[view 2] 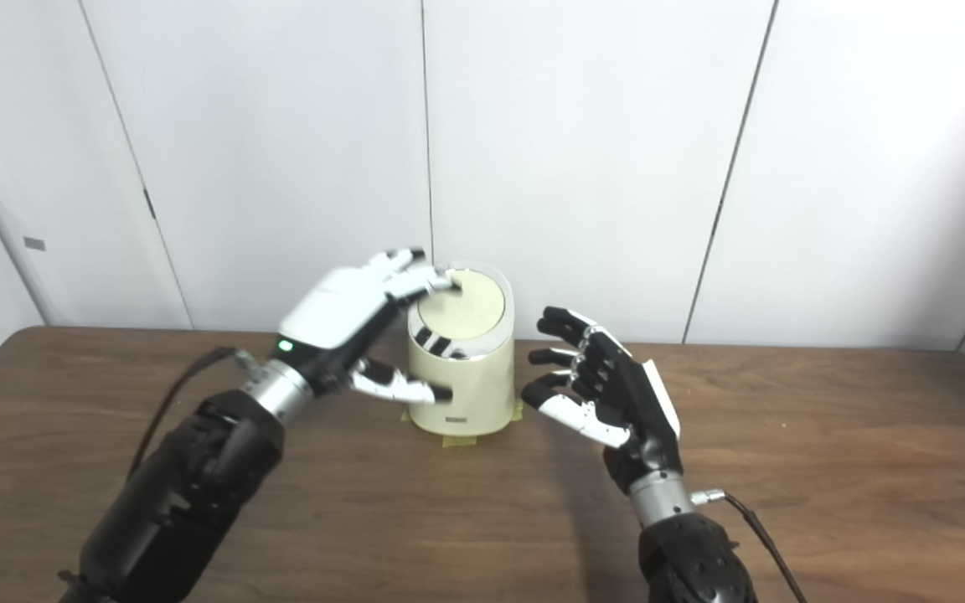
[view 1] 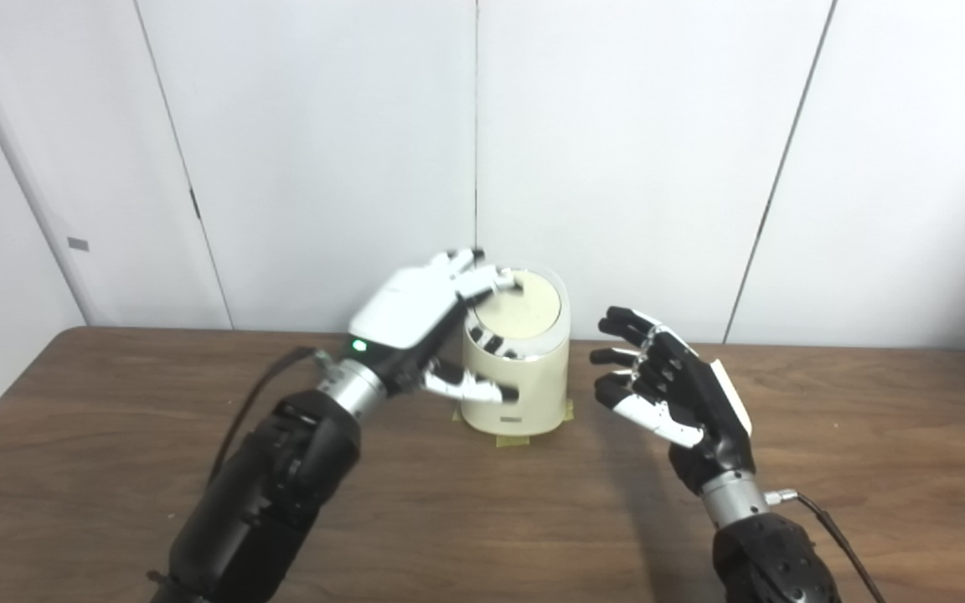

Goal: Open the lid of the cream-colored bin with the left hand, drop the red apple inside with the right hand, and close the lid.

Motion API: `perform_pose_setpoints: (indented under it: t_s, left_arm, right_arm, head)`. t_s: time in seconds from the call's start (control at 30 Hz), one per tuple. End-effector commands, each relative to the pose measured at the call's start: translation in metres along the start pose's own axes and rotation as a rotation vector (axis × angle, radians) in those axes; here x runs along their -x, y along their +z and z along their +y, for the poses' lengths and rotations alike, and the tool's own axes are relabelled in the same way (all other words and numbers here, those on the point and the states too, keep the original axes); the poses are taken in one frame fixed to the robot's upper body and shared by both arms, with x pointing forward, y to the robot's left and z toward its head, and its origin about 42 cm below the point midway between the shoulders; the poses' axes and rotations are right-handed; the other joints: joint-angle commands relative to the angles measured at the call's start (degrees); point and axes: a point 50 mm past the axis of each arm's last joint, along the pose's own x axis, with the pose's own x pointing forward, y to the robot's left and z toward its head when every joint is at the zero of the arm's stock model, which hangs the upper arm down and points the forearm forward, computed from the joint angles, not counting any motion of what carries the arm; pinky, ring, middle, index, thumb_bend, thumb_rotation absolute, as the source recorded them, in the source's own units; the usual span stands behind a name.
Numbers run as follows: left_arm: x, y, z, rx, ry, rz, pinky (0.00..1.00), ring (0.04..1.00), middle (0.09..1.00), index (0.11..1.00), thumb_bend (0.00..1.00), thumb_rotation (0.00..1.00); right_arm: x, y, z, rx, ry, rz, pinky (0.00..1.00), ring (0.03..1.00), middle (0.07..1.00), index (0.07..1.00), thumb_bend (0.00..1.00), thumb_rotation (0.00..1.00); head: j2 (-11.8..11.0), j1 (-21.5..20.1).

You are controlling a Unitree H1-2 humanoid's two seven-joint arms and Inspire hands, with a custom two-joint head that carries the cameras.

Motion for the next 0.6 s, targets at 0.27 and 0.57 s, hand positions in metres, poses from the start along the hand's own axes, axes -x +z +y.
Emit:
perform_pose_setpoints:
  t_s: [0.27,0.57]
  left_arm:
    - [0.044,-0.010,0.012,0.668,0.195,0.070,0.70,0.821,0.853,0.880,0.76,0.30]
    - [0.103,-0.046,-0.018,0.748,0.174,0.188,0.53,0.632,0.717,0.798,0.74,0.28]
  right_arm:
    - [-0.012,0.020,-0.004,0.009,0.014,-0.090,0.53,0.670,0.795,0.760,0.89,0.31]
    - [-0.005,0.022,-0.007,0.059,-0.021,-0.076,0.55,0.639,0.769,0.751,0.89,0.29]
  head:
    - [0.11,-0.38]
    - [0.32,-2.34]
